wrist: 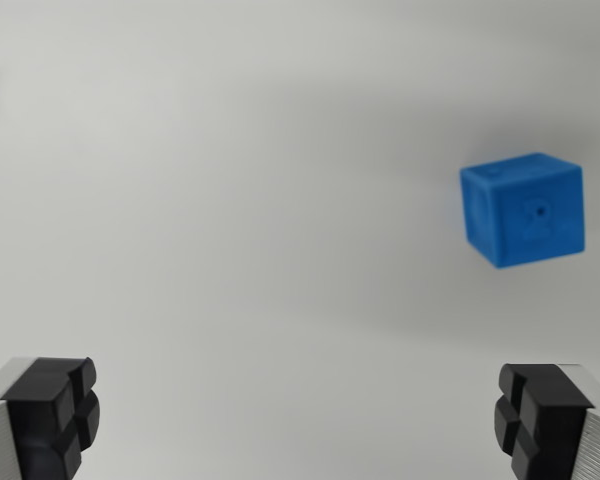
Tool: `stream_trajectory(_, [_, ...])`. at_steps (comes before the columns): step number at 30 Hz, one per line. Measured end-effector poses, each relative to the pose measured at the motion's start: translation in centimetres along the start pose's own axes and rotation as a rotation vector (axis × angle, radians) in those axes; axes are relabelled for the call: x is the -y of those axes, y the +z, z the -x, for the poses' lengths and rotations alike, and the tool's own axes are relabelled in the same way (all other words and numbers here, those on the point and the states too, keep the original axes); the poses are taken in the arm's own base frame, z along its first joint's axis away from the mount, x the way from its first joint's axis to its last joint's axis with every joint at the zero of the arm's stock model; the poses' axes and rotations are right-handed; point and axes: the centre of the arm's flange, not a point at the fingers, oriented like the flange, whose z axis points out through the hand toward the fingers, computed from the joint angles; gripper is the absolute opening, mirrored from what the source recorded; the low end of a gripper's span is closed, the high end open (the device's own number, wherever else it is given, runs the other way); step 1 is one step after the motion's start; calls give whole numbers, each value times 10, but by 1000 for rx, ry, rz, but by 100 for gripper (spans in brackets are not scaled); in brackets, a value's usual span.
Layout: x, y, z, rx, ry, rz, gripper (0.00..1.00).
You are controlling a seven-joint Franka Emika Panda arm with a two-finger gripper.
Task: Stack cube
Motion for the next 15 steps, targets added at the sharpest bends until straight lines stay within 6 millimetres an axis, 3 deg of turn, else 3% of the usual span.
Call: stream_trajectory(15, [-33, 35, -27, 1, -82, -10, 100])
